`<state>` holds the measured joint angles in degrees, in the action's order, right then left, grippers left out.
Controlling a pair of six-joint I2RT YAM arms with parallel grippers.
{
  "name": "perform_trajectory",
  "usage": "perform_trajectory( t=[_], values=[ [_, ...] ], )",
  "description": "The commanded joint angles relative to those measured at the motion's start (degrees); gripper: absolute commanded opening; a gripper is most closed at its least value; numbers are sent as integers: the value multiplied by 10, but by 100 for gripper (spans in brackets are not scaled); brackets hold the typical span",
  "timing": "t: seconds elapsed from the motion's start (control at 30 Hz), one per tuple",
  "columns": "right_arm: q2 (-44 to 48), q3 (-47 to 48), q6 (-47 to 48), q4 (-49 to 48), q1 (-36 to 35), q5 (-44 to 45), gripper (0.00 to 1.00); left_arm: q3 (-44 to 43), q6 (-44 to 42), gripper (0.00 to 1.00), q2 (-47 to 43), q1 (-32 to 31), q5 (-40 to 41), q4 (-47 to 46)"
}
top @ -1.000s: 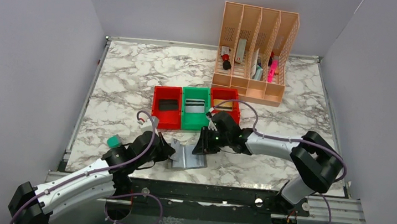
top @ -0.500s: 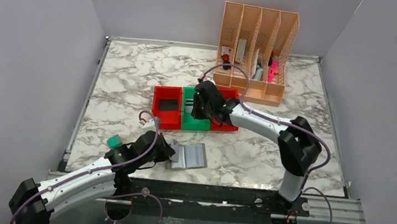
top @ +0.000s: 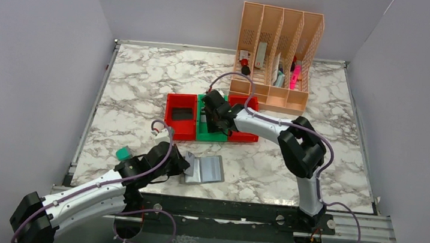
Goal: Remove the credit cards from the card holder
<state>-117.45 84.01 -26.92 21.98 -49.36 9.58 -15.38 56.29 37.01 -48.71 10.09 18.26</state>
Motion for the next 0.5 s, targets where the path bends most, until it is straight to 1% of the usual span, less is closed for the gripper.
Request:
perform_trajectory(
  t=[0.0,0.23,0.37,0.47],
  values=[
    [-31,21,10,18,3,15,23,-7,-9,0,2,3,-2,-10],
    [-65,49,12,28,3,51,23,-8,-11,0,4,3,-2,-10],
    [-75,58,12,21,4,81,24,-7,-9,0,5,4,-2,-10],
    [-79,67,15,12,5,87,24,-7,-10,0,5,3,-3,-10]
  ],
)
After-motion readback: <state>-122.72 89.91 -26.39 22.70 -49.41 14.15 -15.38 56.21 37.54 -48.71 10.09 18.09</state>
